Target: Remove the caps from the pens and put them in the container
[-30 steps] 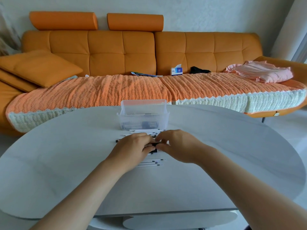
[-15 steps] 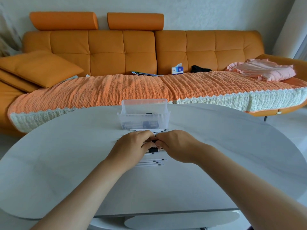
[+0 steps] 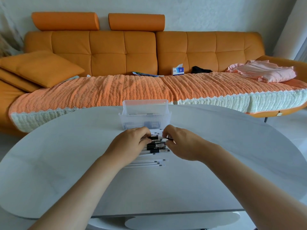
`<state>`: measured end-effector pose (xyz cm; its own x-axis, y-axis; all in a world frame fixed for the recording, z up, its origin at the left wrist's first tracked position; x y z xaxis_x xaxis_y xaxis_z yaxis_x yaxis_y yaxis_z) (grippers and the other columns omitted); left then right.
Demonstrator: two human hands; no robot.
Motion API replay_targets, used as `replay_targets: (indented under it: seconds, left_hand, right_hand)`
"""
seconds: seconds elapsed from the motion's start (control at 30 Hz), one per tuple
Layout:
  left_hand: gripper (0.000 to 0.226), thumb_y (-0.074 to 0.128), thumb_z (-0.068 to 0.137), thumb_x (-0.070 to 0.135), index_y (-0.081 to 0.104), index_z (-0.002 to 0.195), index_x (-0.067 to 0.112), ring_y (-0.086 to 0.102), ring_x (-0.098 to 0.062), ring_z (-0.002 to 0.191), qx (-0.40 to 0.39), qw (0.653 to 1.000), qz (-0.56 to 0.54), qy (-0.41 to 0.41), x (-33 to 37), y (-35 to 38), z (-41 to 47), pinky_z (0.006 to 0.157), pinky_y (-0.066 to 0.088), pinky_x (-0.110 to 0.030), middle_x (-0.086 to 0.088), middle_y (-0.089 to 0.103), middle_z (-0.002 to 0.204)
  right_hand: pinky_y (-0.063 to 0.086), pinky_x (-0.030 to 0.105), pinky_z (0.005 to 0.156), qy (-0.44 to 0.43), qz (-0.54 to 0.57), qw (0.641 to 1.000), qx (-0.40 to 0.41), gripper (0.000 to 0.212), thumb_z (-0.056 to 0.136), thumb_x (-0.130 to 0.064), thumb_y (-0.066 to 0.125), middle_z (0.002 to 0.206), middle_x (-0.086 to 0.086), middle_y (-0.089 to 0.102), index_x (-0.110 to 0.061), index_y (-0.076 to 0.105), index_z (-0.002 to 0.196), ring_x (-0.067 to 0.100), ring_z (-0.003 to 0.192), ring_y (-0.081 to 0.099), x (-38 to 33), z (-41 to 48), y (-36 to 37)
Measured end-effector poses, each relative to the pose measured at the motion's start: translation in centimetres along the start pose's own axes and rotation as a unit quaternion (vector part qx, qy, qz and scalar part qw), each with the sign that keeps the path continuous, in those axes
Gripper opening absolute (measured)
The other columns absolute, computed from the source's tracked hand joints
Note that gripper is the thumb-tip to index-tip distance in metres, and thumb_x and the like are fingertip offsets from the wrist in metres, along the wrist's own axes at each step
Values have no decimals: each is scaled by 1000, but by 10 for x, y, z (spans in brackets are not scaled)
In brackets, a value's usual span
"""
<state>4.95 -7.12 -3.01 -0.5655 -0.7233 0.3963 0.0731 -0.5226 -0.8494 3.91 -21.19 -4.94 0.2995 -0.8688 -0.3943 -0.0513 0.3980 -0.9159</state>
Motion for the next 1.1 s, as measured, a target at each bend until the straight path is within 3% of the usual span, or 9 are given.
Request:
replay_targets:
  seconds: [0.1, 0.2, 0.4, 0.5, 0.63, 0.73, 0.83, 0.97, 1.1]
  left_hand:
    - [8, 60, 93, 35, 60, 99, 29, 61, -11, 93, -11, 1000, 7, -25, -9, 1, 1, 78, 52, -35, 13, 66, 99]
    - [7, 58, 94, 36, 60, 98, 31, 59, -10, 91, -21, 999, 12, -31, -11, 4, 0, 76, 50, -32, 15, 64, 95]
    - [6, 57, 94, 39, 57, 94, 33, 51, -6, 78, -50, 998, 27, -29, -5, 15, 0, 64, 38, -26, 16, 57, 85]
    - [4, 57, 93, 39, 57, 95, 36, 51, -5, 77, -56, 998, 28, -31, -2, 18, 0, 65, 39, -26, 18, 59, 86]
    - [15, 56, 94, 38, 63, 108, 38, 56, -5, 97, -57, 997, 33, -25, 1, 19, 0, 78, 45, -27, 20, 63, 105]
    - [19, 55, 95, 38, 64, 112, 37, 56, -7, 103, -54, 997, 49, -16, 2, 19, 0, 81, 45, -27, 19, 63, 112]
    - [17, 56, 95, 37, 64, 110, 36, 57, -7, 97, -50, 997, 50, -13, 2, 17, 0, 78, 47, -29, 20, 64, 110]
    - [12, 56, 95, 36, 62, 105, 36, 49, -6, 80, -51, 997, 63, -10, 3, 15, -1, 67, 41, -27, 18, 62, 102]
    - [10, 57, 93, 37, 61, 102, 36, 50, -7, 80, -48, 997, 61, -5, 5, 12, -2, 66, 40, -28, 18, 62, 98]
  right_hand:
    - [43, 26, 77, 33, -10, 999, 19, 19, 99, -14, 45, 111, -2, 52, -24, 59, 109, 18, 91, 57, 24, -2, -3]
    - [47, 28, 79, 72, -26, 997, 24, 18, 98, -21, 54, 109, -3, 51, -28, 67, 108, 19, 91, 58, 45, -5, -4]
    - [51, 26, 81, 116, 11, 993, 36, 19, 87, -35, 72, 99, -13, 66, -30, 70, 105, 9, 90, 61, 61, -9, -1]
    - [49, 26, 79, 99, -1, 994, 36, 15, 89, -38, 69, 102, -12, 62, -32, 70, 102, 10, 92, 59, 55, -5, 2]
    - [48, 27, 79, 86, -16, 996, 12, 20, 91, -38, 66, 102, -11, 60, -33, 70, 109, 11, 93, 57, 51, 0, 4]
    - [48, 29, 85, 69, -40, 997, 11, 28, 93, -39, 63, 114, -10, 58, -32, 66, 120, 13, 100, 57, 46, -1, -1]
    - [44, 28, 84, 20, -52, 998, 41, 27, 99, -37, 55, 123, -10, 56, -30, 66, 122, 13, 101, 57, 25, -1, -11]
    - [40, 25, 74, -28, -54, 998, 25, 27, 101, -38, 48, 116, -13, 60, -32, 68, 118, 7, 88, 54, -1, -3, -7]
    - [47, 32, 76, -26, -84, 996, 7, 28, 102, -37, 48, 109, -8, 65, -27, 70, 115, 15, 94, 58, -9, -2, -3]
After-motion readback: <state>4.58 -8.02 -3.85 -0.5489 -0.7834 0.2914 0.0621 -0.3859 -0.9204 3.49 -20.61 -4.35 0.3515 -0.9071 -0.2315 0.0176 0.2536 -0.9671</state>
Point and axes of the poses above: each hand's wrist, its own z-axis towards the middle knuckle, its own y-axis out of the palm, x = y × z, the point moved 10 cm from there along z, towards the middle knuckle
